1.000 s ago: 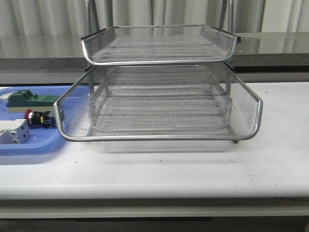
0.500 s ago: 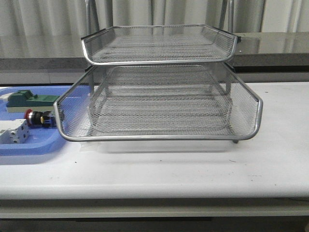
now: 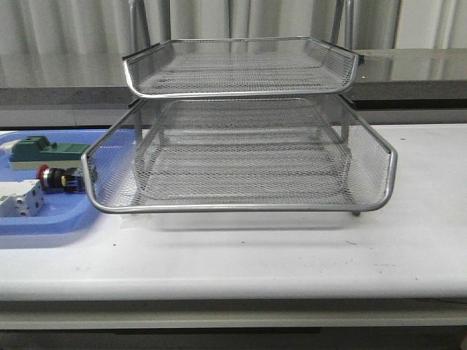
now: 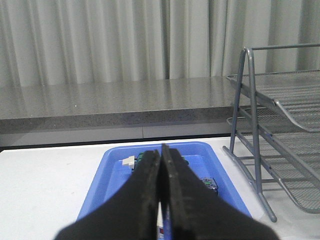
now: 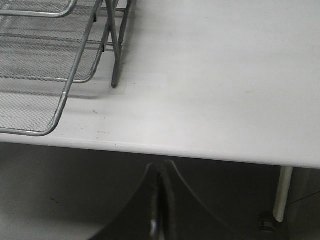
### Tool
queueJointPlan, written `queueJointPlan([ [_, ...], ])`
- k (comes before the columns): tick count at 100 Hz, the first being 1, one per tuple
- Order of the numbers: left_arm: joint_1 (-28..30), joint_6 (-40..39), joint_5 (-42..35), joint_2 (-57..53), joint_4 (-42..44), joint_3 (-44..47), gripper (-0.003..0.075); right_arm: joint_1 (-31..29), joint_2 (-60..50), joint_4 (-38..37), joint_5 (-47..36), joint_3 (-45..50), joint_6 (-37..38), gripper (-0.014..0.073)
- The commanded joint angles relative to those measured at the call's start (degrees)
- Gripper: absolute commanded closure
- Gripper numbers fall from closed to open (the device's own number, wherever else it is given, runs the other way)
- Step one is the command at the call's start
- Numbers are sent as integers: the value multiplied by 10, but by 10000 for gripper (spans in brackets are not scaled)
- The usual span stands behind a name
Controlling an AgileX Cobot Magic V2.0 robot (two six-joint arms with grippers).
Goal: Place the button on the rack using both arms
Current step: 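Move the left gripper over the blue tray above the red push button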
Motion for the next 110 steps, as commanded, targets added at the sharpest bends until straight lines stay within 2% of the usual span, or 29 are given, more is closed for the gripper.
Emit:
queueJointPlan([
  [1,-6,-5,-48,-18,-4,20,741,0,2,-3,-32,-19,1,662],
  [35,-6,-5,-48,-18,-4,20,741,0,2,-3,-32,-19,1,662],
  [45,-6,-5,-74,-18,-5,19,741,0,2,-3,-29,-19,1,662],
  [59,-6,-5,-72,-18,-44,7,741,0,2,-3,-29,-19,1,662],
  [77,-6,-5,-1,11,-98,-55,741,0,2,-3,-29,-19,1,662],
  [94,-6,-5,49,99,-126,-152,741,0,2,-3,-29,-19,1,662],
  [110,-6,-1,195,226,-110,-289,741,0,2,-3,-28,-19,1,662],
])
